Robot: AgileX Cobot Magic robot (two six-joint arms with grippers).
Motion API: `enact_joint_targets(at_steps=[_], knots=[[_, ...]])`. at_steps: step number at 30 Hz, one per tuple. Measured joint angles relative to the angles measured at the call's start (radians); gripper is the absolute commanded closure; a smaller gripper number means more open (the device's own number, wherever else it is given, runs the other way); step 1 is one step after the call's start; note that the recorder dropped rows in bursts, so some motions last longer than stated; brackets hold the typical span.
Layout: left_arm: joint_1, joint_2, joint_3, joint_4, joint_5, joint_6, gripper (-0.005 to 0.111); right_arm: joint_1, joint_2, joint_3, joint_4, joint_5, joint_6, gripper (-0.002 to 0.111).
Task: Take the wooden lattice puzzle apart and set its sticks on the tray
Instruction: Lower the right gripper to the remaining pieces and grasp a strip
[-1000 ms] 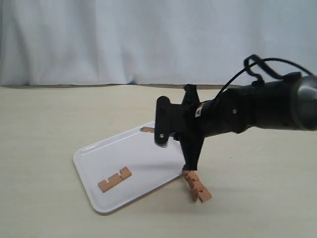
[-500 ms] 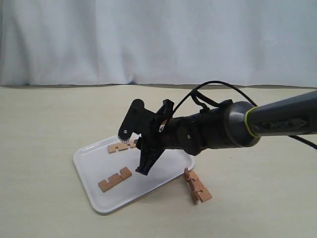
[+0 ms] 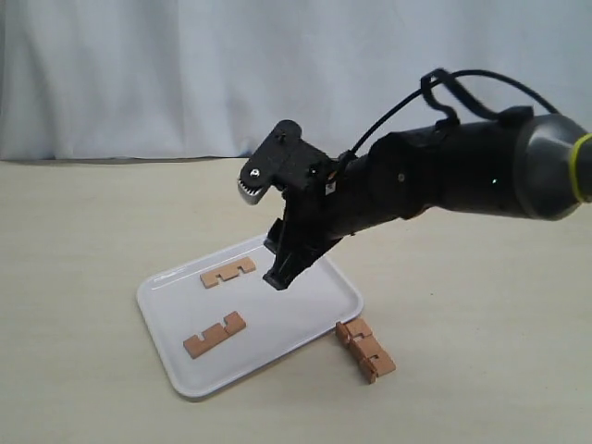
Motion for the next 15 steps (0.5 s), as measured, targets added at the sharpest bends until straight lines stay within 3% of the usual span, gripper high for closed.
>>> enact_joint_targets(at_steps=[7,15], knots=[[0.0,0.0,0.0,0.0,0.0,0.0,0.107,-0.032,-0.002,-0.008,-0.039,0.342,0.228,0.06],[0.0,0.0,0.0,0.0,0.0,0.0,0.107,-0.032,-0.002,0.101,-0.046,0.343,0.347,0.06]])
